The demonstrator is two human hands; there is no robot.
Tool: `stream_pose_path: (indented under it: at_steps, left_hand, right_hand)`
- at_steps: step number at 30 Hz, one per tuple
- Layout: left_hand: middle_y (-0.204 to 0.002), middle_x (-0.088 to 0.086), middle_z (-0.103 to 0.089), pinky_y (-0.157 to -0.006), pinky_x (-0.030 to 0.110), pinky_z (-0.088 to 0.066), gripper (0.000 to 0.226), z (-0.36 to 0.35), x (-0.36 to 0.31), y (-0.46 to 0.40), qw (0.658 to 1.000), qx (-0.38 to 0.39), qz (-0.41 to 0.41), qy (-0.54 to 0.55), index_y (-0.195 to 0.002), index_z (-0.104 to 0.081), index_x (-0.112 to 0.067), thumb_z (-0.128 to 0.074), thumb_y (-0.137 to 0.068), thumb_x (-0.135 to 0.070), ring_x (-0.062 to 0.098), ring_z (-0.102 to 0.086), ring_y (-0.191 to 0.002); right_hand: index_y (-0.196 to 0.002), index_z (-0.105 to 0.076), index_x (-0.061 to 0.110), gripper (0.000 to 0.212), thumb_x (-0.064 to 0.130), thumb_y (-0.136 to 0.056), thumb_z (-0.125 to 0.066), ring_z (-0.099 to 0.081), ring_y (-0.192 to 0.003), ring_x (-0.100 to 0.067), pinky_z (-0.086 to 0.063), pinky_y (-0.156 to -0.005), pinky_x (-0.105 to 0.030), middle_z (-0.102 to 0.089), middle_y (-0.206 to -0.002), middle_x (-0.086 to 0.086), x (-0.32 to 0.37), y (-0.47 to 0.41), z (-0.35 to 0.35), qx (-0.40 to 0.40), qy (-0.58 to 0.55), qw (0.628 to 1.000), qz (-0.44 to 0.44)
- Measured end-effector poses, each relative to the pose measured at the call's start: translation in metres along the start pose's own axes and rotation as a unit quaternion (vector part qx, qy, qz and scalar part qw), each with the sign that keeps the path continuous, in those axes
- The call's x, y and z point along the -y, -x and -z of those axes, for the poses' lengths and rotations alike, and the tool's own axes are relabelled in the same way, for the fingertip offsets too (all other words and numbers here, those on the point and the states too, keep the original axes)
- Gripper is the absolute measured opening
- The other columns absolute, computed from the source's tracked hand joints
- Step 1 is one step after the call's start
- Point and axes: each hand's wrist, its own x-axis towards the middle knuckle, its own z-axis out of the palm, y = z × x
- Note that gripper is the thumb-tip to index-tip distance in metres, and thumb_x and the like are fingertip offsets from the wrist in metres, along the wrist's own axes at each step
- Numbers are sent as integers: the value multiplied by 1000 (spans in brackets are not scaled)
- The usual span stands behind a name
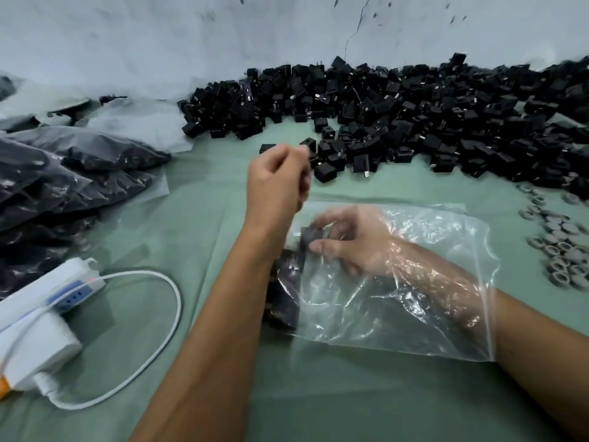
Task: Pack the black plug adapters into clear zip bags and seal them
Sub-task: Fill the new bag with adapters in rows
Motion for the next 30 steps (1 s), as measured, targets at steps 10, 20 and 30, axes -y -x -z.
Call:
stream_pose_path:
  at_steps: [10, 20, 30]
  left_hand:
    - [-53, -4, -43, -43, 22, -15, 33, 30, 23, -17, 964, -119, 141, 190, -66, -46, -20, -52, -99, -24, 10, -31, -43]
    - [-54, -2, -47, -40, 20, -21, 34, 18, 30, -13, 979, -93, 117, 135, -64, -49, -19, -56, -97, -25, 12, -33, -42]
    - [-58, 4, -51, -54, 39, -43, 44, 0, 42, -2, 975, -2, -38, -219, -67, -52, -2, -51, -102, -30, 17, -45, -53]
  right_hand:
    - [-116, -72, 29, 22, 30, -94, -70, -61, -40, -7, -47, -38, -17, -74, -67, 6, -10, -8, -10, -25, -25, 999, 28]
    - [-124, -72, 35, 33, 48, -94, -66, -72, -78, -7, -60, -74, -31, -78, -101, 7, -8, -17, -23, -39, 109, 989, 95]
    - [-109, -72, 45, 18, 43, -92, -70, -70, -66, -7, -58, -61, -28, -73, -75, 5, -6, -12, -14, -38, 114, 988, 92]
